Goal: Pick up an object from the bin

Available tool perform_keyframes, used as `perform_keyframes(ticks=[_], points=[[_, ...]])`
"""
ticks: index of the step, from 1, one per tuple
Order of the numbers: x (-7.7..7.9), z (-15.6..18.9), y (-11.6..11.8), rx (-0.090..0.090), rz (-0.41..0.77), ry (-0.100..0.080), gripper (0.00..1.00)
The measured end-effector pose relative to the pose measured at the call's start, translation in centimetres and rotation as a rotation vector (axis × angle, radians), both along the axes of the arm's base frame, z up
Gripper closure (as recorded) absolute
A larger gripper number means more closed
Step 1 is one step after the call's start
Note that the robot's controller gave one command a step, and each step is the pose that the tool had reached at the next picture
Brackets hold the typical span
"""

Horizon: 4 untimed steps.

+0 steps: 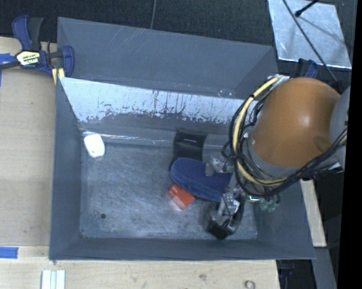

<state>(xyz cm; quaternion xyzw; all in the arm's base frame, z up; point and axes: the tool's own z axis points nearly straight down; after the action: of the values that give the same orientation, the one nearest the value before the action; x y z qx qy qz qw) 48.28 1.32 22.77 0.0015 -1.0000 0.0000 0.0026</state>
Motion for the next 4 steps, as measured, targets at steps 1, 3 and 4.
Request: perform_keyframes(ticks=[1, 3, 4], points=[[6.5, -9.2, 0.8, 0.000, -0.010, -0.005, 0.00], [12.6, -15.5, 1.5, 0.001, -0.337, -0.011, 1.00], [14.1, -6.9, 1.4, 0.002, -0.329, -0.018, 1.00]])
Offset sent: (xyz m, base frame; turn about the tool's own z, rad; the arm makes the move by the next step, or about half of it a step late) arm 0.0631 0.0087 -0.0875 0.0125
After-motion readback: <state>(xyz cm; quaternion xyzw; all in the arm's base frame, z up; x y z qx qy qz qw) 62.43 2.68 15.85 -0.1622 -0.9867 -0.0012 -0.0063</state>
